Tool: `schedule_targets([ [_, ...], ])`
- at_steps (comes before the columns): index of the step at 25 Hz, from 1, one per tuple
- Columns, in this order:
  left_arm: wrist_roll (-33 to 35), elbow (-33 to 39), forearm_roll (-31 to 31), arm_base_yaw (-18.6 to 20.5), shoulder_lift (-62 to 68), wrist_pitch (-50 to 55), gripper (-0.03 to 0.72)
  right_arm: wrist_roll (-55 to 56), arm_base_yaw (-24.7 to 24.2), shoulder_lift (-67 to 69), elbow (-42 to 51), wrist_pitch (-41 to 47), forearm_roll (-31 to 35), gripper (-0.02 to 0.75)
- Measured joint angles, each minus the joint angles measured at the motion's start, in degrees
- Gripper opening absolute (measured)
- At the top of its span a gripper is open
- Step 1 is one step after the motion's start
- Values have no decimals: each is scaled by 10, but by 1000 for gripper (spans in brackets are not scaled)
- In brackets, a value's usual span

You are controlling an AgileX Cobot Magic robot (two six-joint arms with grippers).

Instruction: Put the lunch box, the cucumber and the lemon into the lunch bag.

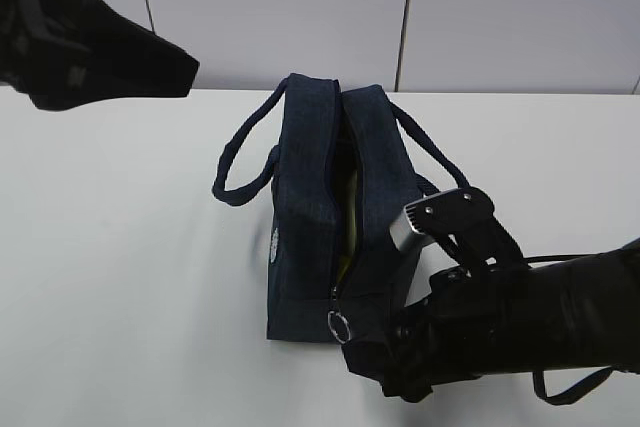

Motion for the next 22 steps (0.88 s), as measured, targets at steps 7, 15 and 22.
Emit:
schedule_targets([
  [7, 0, 1, 0, 0, 0, -1, 249, 1, 0, 55, -38, 17, 1, 477],
  [15, 0, 1, 3, 0, 0, -2, 242, 15, 1, 91, -62, 28, 1, 473],
  [22, 0, 1, 13, 0, 0, -4, 241, 27, 1, 97, -83, 36, 1, 400],
])
